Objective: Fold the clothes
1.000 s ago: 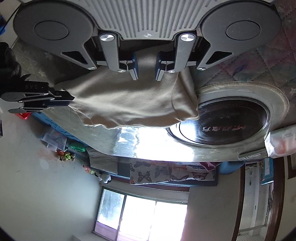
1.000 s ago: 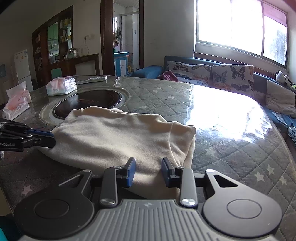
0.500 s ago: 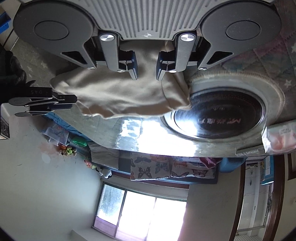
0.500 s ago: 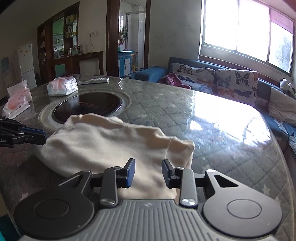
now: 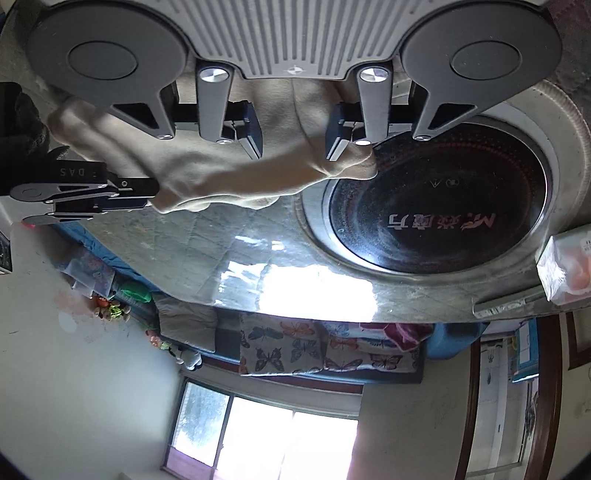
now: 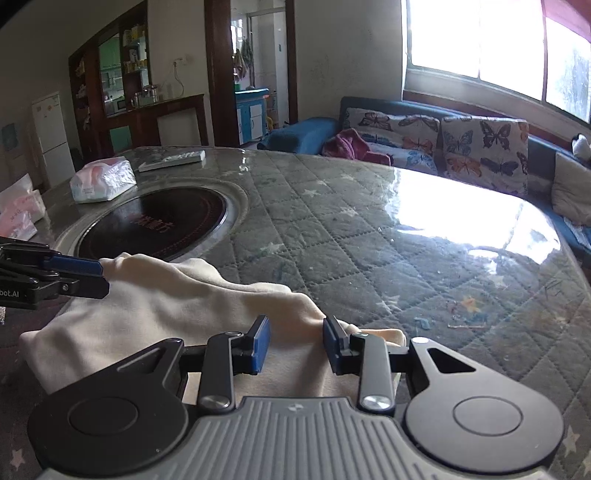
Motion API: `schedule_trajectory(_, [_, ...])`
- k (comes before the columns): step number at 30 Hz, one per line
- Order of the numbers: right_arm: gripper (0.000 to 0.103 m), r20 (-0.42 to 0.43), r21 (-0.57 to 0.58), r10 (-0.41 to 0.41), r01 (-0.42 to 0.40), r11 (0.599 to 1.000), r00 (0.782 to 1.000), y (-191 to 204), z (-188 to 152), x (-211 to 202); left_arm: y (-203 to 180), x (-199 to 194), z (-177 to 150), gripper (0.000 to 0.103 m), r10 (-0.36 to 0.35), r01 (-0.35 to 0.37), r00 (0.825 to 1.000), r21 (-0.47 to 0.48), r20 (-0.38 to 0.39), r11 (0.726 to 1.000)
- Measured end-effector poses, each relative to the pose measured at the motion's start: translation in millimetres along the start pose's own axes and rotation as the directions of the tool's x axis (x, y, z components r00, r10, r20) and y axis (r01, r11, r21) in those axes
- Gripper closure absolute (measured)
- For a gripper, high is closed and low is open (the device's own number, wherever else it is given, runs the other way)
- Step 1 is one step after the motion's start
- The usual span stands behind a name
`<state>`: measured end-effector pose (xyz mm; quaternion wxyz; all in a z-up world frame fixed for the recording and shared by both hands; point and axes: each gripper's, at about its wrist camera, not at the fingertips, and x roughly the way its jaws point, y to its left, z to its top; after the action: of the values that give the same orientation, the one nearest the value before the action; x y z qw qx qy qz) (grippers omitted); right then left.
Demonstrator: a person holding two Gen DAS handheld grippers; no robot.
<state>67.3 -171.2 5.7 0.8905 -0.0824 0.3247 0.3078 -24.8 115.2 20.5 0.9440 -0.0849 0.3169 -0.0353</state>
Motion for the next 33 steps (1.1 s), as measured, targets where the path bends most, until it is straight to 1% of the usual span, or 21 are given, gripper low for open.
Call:
schedule_trajectory(2, [0.073, 0.0, 0.018, 0.002, -0.002, 1.0, 1.0, -4.2, -0.6, 2.1, 2.7, 3.7, -0.5, 0.062, 0.005, -0.005, 1.0, -0.013, -0.012, 1.0])
schedule_trajectory(6, [0.072, 0.018, 0.019, 0.007, -0.007, 1.0, 1.0, -4.5, 3.9, -1.0, 3.2, 2.9, 2.2, 0.056, 0.008, -0.008, 1.0, -0.02, -0.006, 1.0])
schedule_trajectory(9, [0.064, 0.012, 0.009, -0.005, 0.005, 1.0, 1.0, -1.5, 9.2, 7.0, 2.2, 5.7, 4.1, 0.051, 0.017, -0.017, 1.0, -0.029, -0.014, 0.999])
schedule_trajectory(12, [0.063, 0.002, 0.009, -0.011, 0.011, 1.0, 1.0, -0.5, 9.3, 12.9, 0.7, 6.0, 6.1, 0.048, 0.023, -0.024, 1.0, -0.037, -0.019, 0.999])
schedule_trajectory(14, [0.055, 0.005, 0.007, -0.014, 0.014, 1.0, 1.0, 0.6, 9.5, 12.8, 1.9, 2.0, 7.4, 0.043, 0.027, -0.028, 1.0, -0.049, -0.01, 0.998])
schedule_trajectory(15, [0.054, 0.014, 0.003, -0.016, 0.016, 1.0, 1.0, 1.9, 10.0, 9.0, 3.0, -0.3, 7.5, 0.039, 0.03, -0.03, 1.0, -0.055, -0.006, 0.998])
schedule_trajectory(16, [0.053, 0.018, 0.0, -0.017, 0.017, 1.0, 1.0, 2.6, 10.2, 6.8, 3.8, -2.4, 7.3, 0.037, 0.035, -0.035, 0.999, -0.058, -0.005, 0.998])
schedule_trajectory(19, [0.051, 0.031, -0.009, -0.015, 0.015, 1.0, 0.999, 6.1, 10.9, -4.0, 6.4, -8.2, 6.6, 0.035, 0.05, -0.05, 0.999, -0.066, -0.003, 0.997])
schedule_trajectory(21, [0.051, 0.038, -0.017, -0.005, 0.006, 1.0, 0.999, 11.5, 9.6, -13.5, 9.3, -10.5, 4.9, 0.032, 0.058, -0.059, 0.998, -0.077, -0.011, 0.995])
schedule_trajectory(24, [0.046, 0.045, -0.037, 0.009, -0.008, 0.999, 0.999, 21.0, 5.8, -23.8, 12.6, -15.6, 0.7, 0.03, 0.071, -0.072, 0.997, -0.089, -0.018, 0.993])
schedule_trajectory(27, [0.046, 0.051, -0.094, 0.045, -0.04, 0.995, 0.998, 41.5, 0.7, -38.4, 17.5, -22.6, -2.8, 0.026, 0.086, -0.087, 0.996, -0.107, -0.02, 0.99])
schedule_trajectory(29, [0.045, 0.05, -0.134, 0.075, -0.068, 0.989, 0.996, 55.4, -1.3, -45.8, 21.7, -28.2, -5.0, 0.026, 0.095, -0.096, 0.995, -0.124, -0.017, 0.988])
schedule_trajectory(33, [0.045, 0.03, -0.226, 0.146, -0.135, 0.965, 0.989, 87.2, -6.1, -54.5, 29.4, -37.6, -7.7, 0.025, 0.112, -0.114, 0.994, -0.161, -0.021, 0.98])
